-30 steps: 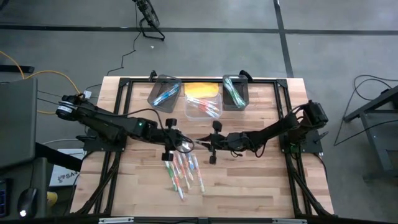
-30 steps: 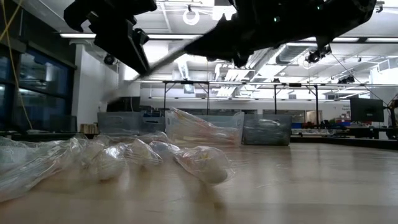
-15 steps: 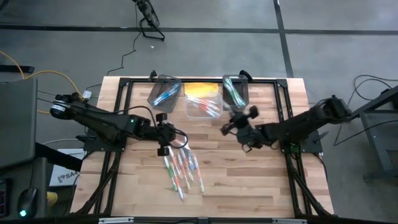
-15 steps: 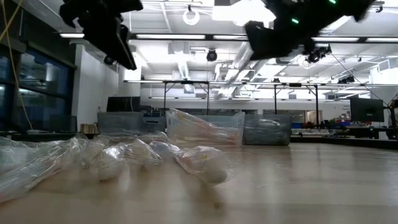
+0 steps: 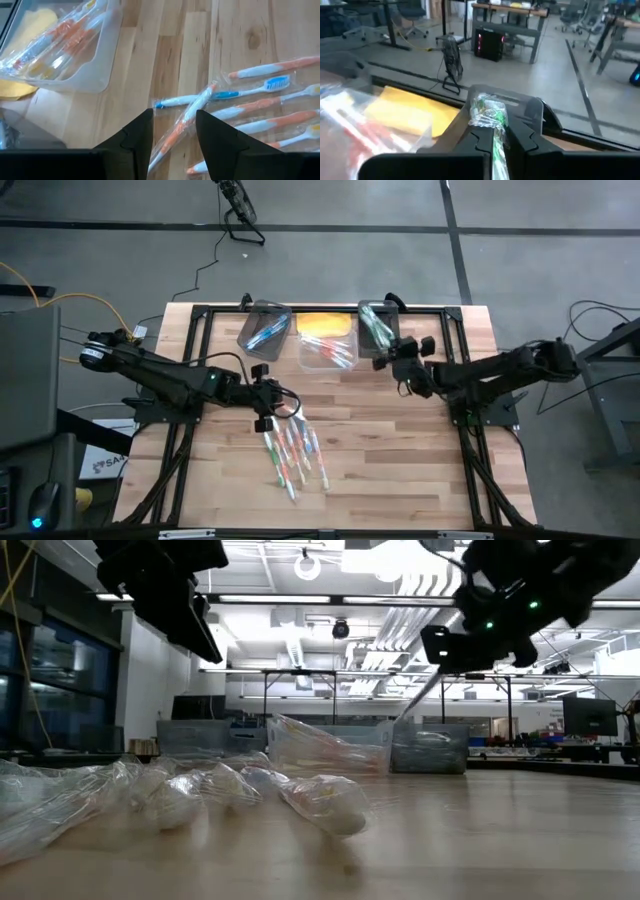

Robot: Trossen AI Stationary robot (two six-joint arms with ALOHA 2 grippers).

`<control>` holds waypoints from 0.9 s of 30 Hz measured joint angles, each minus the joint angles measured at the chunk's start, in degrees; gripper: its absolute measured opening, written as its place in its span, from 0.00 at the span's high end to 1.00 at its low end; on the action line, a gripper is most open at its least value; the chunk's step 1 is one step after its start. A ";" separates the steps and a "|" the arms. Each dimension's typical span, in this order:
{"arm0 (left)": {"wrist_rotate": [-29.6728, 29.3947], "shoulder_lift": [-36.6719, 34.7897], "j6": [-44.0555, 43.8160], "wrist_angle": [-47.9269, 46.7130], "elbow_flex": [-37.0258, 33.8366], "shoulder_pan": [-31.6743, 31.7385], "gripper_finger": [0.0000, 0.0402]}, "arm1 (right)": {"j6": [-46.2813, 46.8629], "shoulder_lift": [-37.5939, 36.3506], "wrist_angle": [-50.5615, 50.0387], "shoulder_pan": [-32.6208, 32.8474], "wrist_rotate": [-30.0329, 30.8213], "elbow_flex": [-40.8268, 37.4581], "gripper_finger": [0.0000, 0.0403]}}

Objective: Pick & Place Toothbrushes
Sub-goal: Put the green toothbrush into the right black bin, then put the orange toothbrush into the transparent bin

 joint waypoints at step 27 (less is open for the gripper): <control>1.42 0.00 -0.42 -0.39 0.00 0.00 0.65 | 6.60 5.76 -0.38 -15.38 -23.27 0.01 0.70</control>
